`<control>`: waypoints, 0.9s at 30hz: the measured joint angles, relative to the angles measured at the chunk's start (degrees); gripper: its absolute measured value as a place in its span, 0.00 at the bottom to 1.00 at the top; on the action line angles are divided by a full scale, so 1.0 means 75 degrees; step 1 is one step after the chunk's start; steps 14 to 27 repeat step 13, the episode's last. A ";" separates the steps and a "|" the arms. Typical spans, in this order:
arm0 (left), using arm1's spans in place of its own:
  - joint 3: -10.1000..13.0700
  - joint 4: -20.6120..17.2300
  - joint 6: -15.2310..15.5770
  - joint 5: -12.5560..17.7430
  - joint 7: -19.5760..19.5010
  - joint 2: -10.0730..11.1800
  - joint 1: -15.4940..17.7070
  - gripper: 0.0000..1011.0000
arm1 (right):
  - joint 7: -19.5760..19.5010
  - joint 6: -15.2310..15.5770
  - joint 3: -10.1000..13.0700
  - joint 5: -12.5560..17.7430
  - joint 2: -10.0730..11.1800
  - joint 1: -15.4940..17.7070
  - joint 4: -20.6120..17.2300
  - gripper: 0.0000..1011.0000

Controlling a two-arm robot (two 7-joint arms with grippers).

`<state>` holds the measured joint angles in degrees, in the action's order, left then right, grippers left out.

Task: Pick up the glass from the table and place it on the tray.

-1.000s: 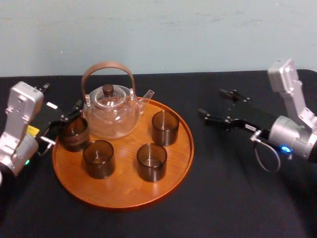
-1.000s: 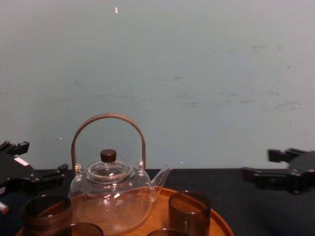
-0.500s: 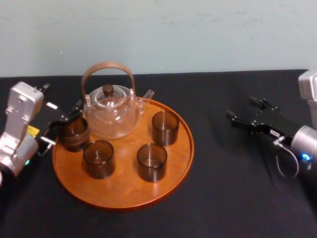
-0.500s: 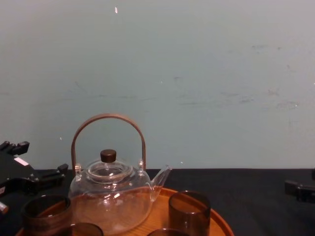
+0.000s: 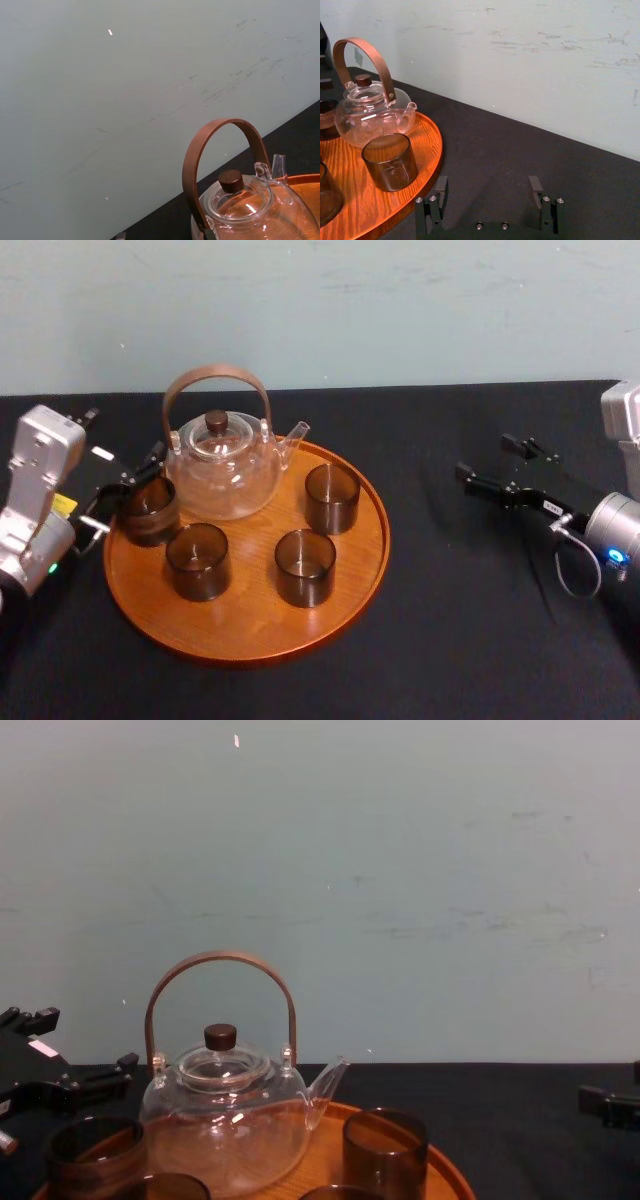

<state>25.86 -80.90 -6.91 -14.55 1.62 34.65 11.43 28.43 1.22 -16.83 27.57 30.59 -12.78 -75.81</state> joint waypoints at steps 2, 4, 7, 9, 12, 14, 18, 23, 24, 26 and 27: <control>0.0000 0.0000 0.0000 0.0000 0.0000 0.0000 0.0000 0.99 | 0.0001 -0.0001 -0.0001 0.0000 0.0001 0.0001 -0.0003 0.99; 0.0000 0.0000 0.0000 0.0000 0.0000 0.0000 0.0000 0.99 | 0.0002 -0.0001 -0.0001 -0.0001 0.0003 0.0002 -0.0008 0.99; 0.0000 0.0000 0.0000 0.0000 0.0000 0.0000 0.0000 0.99 | 0.0003 -0.0001 -0.0002 -0.0002 0.0005 0.0002 -0.0013 0.99; 0.0000 0.0000 0.0000 0.0000 0.0000 0.0000 0.0000 0.99 | 0.0003 -0.0001 -0.0002 -0.0003 0.0005 0.0002 -0.0014 0.99; 0.0000 0.0000 0.0000 0.0000 0.0000 0.0000 0.0000 0.99 | 0.0005 -0.0001 -0.0002 -0.0003 0.0007 0.0003 -0.0016 0.99; 0.0000 0.0000 0.0000 0.0000 0.0000 0.0000 0.0000 0.99 | 0.0006 -0.0001 -0.0002 -0.0003 0.0008 0.0002 -0.0017 0.99; 0.0000 0.0000 0.0000 0.0000 0.0000 0.0000 0.0000 0.99 | 0.0006 -0.0001 -0.0002 -0.0003 0.0008 0.0002 -0.0017 0.99; 0.0000 0.0000 0.0000 0.0000 0.0000 0.0000 0.0000 0.99 | 0.0006 -0.0001 -0.0002 -0.0003 0.0008 0.0002 -0.0017 0.99; 0.0000 0.0000 0.0000 0.0000 0.0000 0.0000 0.0000 0.99 | 0.0006 -0.0001 -0.0002 -0.0003 0.0008 0.0002 -0.0017 0.99; 0.0000 0.0000 0.0000 0.0000 0.0000 0.0000 0.0000 0.99 | 0.0006 -0.0001 -0.0002 -0.0003 0.0008 0.0002 -0.0017 0.99; 0.0000 0.0000 0.0000 0.0000 0.0000 0.0000 0.0000 0.99 | 0.0006 -0.0001 -0.0002 -0.0003 0.0008 0.0002 -0.0017 0.99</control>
